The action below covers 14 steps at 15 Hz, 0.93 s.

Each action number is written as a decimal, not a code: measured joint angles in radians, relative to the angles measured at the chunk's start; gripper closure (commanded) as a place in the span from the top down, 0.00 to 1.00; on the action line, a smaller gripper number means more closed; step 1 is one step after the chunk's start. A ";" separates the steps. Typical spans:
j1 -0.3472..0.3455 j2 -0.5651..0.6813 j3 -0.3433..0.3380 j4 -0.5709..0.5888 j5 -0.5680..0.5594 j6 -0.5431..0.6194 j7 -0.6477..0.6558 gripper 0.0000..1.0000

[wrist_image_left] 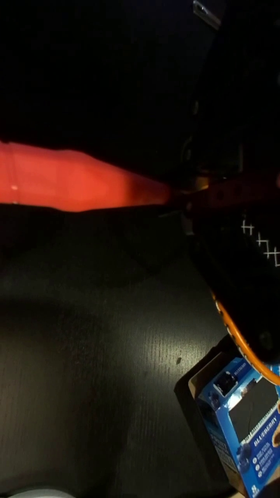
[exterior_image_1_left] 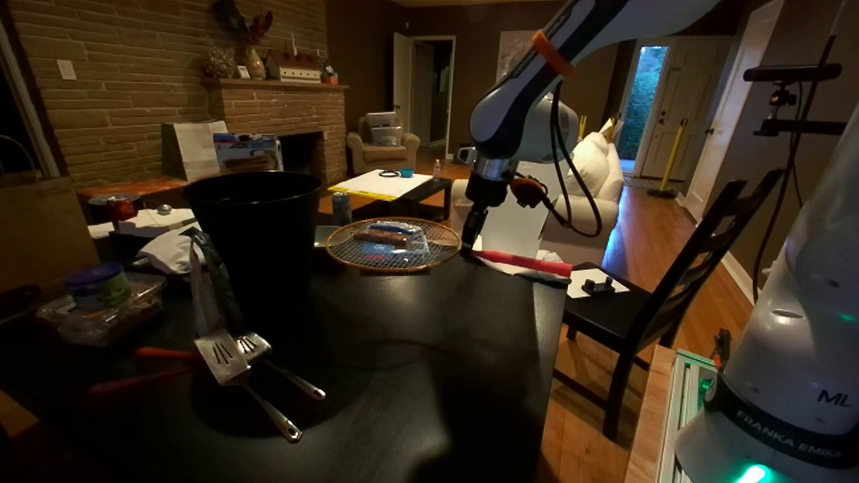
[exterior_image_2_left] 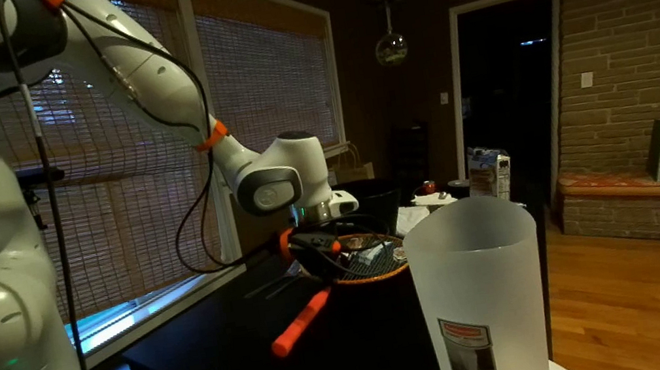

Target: Use the tennis racket to move the object

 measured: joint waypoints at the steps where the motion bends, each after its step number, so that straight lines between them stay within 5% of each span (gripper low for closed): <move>1: 0.005 -0.010 -0.006 0.000 -0.005 -0.010 0.004 0.03; 14: 0.054 -0.130 -0.037 0.030 -0.078 -0.132 0.063 0.03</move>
